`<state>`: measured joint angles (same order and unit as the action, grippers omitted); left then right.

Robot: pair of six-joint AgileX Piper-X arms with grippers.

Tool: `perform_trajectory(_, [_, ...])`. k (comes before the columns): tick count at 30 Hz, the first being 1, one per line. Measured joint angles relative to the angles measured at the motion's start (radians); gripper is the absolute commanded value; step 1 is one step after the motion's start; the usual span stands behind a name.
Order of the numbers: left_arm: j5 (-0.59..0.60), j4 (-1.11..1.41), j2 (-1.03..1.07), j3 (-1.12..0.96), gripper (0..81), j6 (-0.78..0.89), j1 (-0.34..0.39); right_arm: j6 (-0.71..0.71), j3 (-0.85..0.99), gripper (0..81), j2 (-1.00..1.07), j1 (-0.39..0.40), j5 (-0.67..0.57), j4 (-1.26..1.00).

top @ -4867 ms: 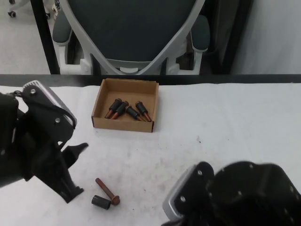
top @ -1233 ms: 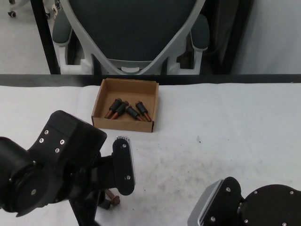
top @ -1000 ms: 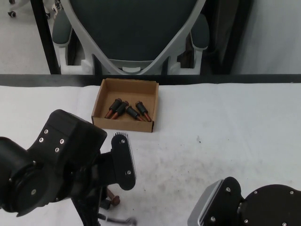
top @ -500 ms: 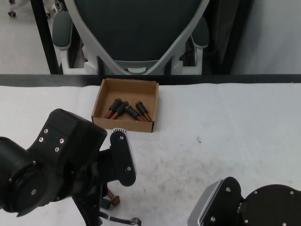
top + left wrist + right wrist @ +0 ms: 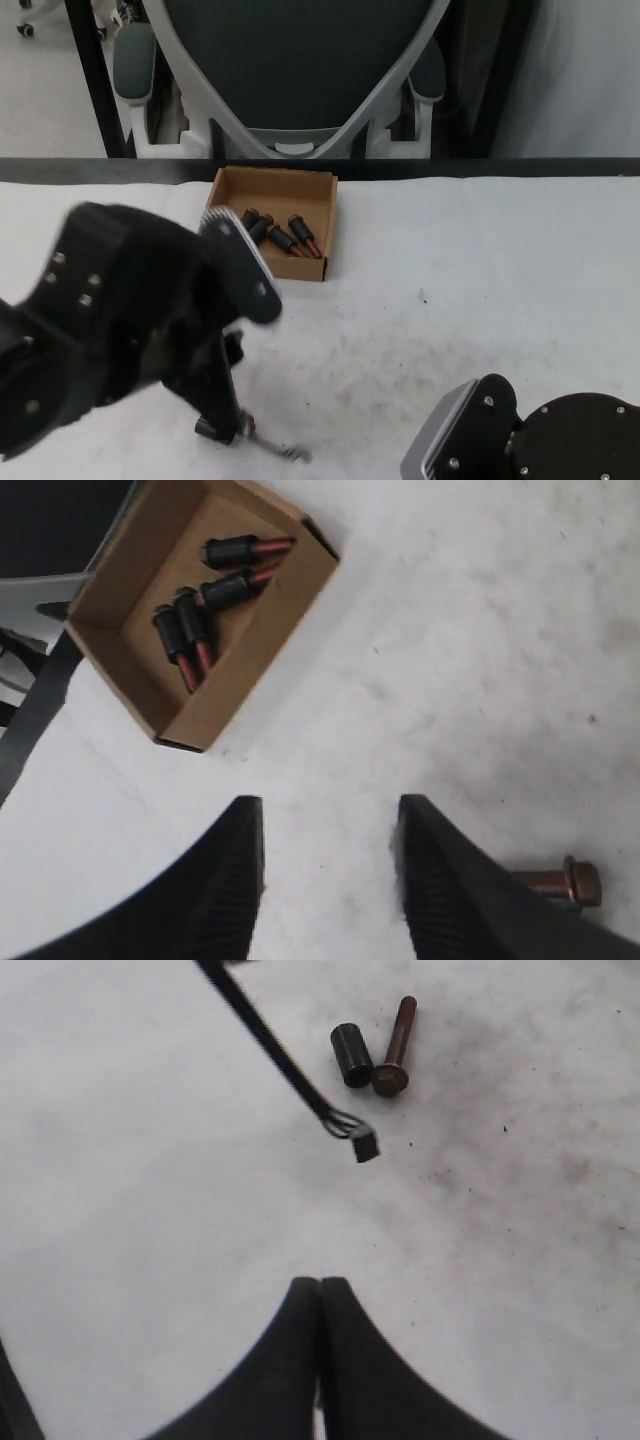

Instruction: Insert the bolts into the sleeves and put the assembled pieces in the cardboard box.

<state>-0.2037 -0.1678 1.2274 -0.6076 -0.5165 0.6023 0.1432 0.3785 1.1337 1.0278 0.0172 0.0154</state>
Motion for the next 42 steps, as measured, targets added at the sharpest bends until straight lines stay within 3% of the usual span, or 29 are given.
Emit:
perform_trajectory(7, [0.071, 0.051, -0.109, 0.034, 0.8, 0.214, -0.056, 0.000, -0.007, 0.2, -0.005, 0.006, 0.003, 0.000])
perform_trajectory(18, [0.036, 0.341, -0.403, 0.309, 0.8, 0.381, -0.058, 0.005, -0.078, 0.2, -0.166, 0.035, 0.144, -0.007])
perform_trajectory(32, [-0.088, 0.518, -0.838, 0.596, 0.8, 0.443, -0.060, 0.053, -0.279, 0.2, -0.540, 0.037, 0.277, -0.062])
perform_trajectory(42, [-0.170, 0.447, -1.063, 0.628, 0.8, 0.443, -0.060, 0.033, -0.320, 0.2, -0.716, 0.038, 0.410, -0.010])
